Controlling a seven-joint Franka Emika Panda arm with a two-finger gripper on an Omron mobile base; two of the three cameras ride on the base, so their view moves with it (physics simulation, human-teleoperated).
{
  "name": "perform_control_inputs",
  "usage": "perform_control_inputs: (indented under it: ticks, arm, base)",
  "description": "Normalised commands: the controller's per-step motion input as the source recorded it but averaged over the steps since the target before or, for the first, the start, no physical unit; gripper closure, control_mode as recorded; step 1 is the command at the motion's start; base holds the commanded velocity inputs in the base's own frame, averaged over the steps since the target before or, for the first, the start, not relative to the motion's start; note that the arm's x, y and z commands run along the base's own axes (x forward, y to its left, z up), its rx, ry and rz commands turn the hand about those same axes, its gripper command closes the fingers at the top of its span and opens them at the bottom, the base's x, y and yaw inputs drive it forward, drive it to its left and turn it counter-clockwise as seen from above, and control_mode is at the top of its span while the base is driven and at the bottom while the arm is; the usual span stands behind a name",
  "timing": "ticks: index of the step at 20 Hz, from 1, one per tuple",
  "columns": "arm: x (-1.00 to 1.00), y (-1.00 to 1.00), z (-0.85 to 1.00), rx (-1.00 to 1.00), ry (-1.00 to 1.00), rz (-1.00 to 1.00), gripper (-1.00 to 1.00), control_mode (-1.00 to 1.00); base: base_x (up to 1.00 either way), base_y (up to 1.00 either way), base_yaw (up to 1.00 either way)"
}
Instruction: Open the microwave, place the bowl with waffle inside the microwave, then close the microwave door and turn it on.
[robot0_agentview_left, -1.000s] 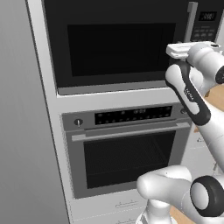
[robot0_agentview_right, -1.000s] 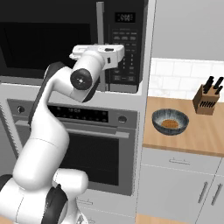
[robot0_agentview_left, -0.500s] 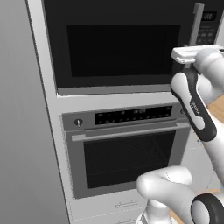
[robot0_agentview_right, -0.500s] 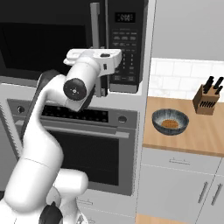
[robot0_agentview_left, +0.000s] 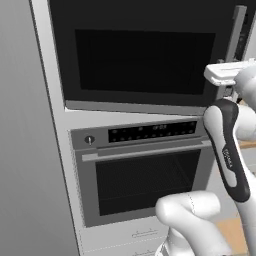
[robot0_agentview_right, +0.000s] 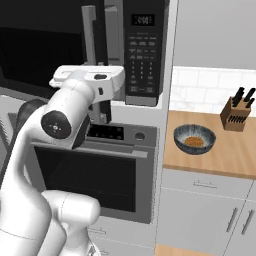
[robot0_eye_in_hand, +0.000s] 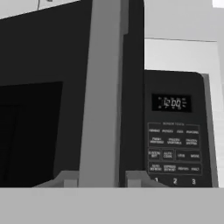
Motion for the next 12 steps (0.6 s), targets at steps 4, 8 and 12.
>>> perform_control_inputs:
  ticks: [4,8,12]
  arm:
    - [-0.72,0.0,0.0,0.0,0.0,0.0,1.0,-1.0]
    - [-0.64,0.0,0.0,0.0,0.0,0.0,1.0,-1.0]
    - [-0.59,0.0,0.0,0.0,0.0,0.0,1.0,-1.0]
  base:
    - [0.0,0.0,0.0]
    - [0.0,0.0,0.0]
    - [0.0,0.0,0.0]
